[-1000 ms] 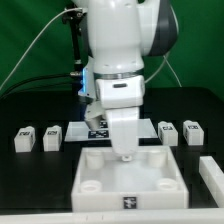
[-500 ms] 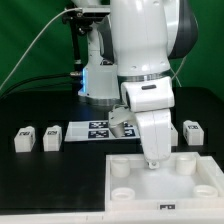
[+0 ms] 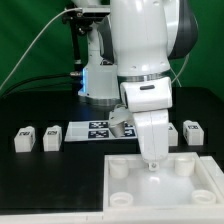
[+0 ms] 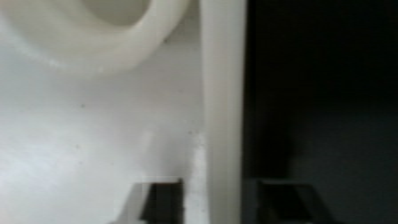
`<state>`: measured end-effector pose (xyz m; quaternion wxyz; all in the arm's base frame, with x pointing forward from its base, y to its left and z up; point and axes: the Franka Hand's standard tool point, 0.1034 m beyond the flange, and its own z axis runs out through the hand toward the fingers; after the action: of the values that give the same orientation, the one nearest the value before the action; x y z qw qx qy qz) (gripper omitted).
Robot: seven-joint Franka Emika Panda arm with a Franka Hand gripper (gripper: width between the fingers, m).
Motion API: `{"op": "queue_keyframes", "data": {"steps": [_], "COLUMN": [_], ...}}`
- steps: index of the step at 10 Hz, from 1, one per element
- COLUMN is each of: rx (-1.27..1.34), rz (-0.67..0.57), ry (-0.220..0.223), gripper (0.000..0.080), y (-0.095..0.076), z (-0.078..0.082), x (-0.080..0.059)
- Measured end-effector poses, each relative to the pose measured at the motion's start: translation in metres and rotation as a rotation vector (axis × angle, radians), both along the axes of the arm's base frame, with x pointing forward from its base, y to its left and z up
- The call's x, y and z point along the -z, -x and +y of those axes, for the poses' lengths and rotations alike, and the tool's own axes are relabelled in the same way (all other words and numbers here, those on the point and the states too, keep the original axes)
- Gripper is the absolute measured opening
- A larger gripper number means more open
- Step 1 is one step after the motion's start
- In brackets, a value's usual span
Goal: Assemble one leg
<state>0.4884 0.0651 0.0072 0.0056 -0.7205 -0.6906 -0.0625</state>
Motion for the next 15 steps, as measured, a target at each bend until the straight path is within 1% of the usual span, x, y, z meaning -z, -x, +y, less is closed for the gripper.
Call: {"op": "queue_keyframes", "data": {"steps": [2, 3, 4, 5, 9, 10, 11, 12, 14, 15], "rx": [0.001, 0.001, 0.001, 0.002, 0.003, 0.01, 0.055, 0.122, 0.321, 0.458], "rz": [0.0, 0.0, 0.0, 0.0, 0.0, -0.001, -0.013, -0.024, -0.02, -0.003], "ry": [0.0, 0.0, 0.0, 0.0, 0.0, 0.001, 0.001, 0.0, -0.014, -0.028], "gripper": [0.0514, 0.061, 0.061, 0.0641, 0.0649, 0.0649, 0.0649, 0.0649, 0.0649, 0.0649], "y": [0.0, 0.0, 0.0, 0.0, 0.0, -0.001, -0.002, 0.001, 0.012, 0.018], "z": [0.0, 0.0, -0.001, -0.001, -0.001, -0.002, -0.002, 0.003, 0.027, 0.038], "x": [0.0, 0.0, 0.0, 0.0, 0.0, -0.002, -0.014, -0.031, -0.058, -0.063]}}
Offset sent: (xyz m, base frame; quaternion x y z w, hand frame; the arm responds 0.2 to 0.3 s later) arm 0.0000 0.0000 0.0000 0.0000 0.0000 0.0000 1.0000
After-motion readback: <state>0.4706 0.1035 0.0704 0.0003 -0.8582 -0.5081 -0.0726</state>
